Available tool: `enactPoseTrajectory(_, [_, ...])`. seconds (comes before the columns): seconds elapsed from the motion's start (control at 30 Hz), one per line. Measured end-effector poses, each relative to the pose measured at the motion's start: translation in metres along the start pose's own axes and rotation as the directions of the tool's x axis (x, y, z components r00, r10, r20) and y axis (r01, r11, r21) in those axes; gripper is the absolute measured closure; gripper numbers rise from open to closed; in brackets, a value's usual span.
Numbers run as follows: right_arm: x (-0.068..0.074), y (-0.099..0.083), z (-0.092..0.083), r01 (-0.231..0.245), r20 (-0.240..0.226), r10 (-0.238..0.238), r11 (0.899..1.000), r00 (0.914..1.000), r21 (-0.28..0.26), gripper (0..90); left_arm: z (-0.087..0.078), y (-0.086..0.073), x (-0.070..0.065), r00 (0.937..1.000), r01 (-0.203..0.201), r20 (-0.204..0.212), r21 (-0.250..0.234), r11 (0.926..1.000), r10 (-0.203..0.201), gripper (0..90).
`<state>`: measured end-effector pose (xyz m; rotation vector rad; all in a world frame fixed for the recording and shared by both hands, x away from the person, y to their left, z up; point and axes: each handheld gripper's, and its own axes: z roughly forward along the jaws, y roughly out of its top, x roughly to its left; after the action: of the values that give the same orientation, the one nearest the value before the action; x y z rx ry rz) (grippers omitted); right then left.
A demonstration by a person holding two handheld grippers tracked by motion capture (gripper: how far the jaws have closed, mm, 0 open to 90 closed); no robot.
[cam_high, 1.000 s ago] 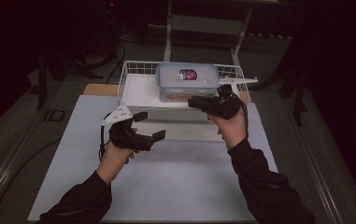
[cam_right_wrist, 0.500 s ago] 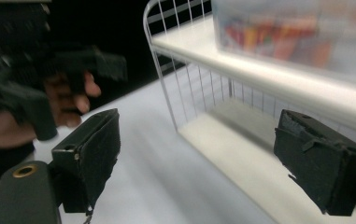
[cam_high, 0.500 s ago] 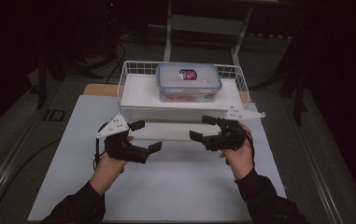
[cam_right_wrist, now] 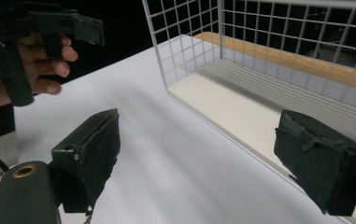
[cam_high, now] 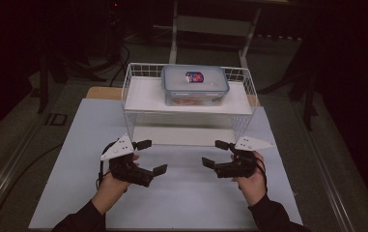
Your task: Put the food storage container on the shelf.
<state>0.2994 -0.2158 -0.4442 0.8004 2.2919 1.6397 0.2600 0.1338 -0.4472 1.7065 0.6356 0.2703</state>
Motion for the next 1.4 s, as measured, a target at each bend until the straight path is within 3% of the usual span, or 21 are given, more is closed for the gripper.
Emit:
enactPoseTrajectory(0.13, [0.000, -0.012, -0.006, 0.008, 0.000, -0.008, 1.000, 1.0000, 0.005, 14.3, -0.001, -0.011, 0.000, 0.9998, 0.017, -0.007, 0.023, 0.9996, -0.017, 0.3])
enactPoseTrajectory(0.27, [-0.002, -0.025, -0.015, -0.012, 0.019, 0.012, 1.000, 0.9998, 0.006, 14.3, -0.002, -0.024, 0.001, 0.9997, 0.022, -0.012, 0.049, 0.9986, -0.021, 0.3])
enactPoseTrajectory(0.47, [-0.008, -0.043, -0.026, -0.019, 0.060, 0.017, 0.999, 0.9980, 0.026, 14.2, -0.005, -0.041, 0.004, 0.9996, 0.011, -0.028, 0.089, 0.9960, -0.008, 0.3])
enactPoseTrajectory(0.57, [-0.011, -0.054, -0.033, -0.038, 0.079, 0.036, 0.999, 0.9962, 0.026, 14.3, -0.009, -0.048, 0.007, 0.9991, 0.027, -0.035, 0.099, 0.9947, -0.023, 0.3])
enactPoseTrajectory(0.7, [-0.011, -0.062, -0.039, -0.027, 0.106, 0.022, 0.999, 0.9941, 0.042, 14.3, -0.015, -0.057, 0.009, 0.9986, 0.022, -0.051, 0.120, 0.9925, -0.016, 0.3])
enactPoseTrajectory(0.97, [-0.011, -0.079, -0.052, -0.015, 0.156, 0.002, 0.996, 0.9877, 0.083, 14.6, -0.028, -0.068, 0.010, 0.9972, 0.029, -0.072, 0.123, 0.9920, -0.020, 0.2])
enactPoseTrajectory(1.1, [-0.014, -0.083, -0.057, -0.034, 0.173, 0.018, 0.996, 0.9847, 0.086, 14.8, -0.032, -0.074, 0.013, 0.9957, 0.041, -0.087, 0.133, 0.9903, -0.030, 0.3])
enactPoseTrajectory(1.4, [-0.020, -0.088, -0.056, -0.043, 0.189, 0.023, 0.994, 0.9816, 0.103, 15.3, -0.033, -0.079, 0.019, 0.9934, 0.059, -0.106, 0.139, 0.9886, -0.045, 0.2])
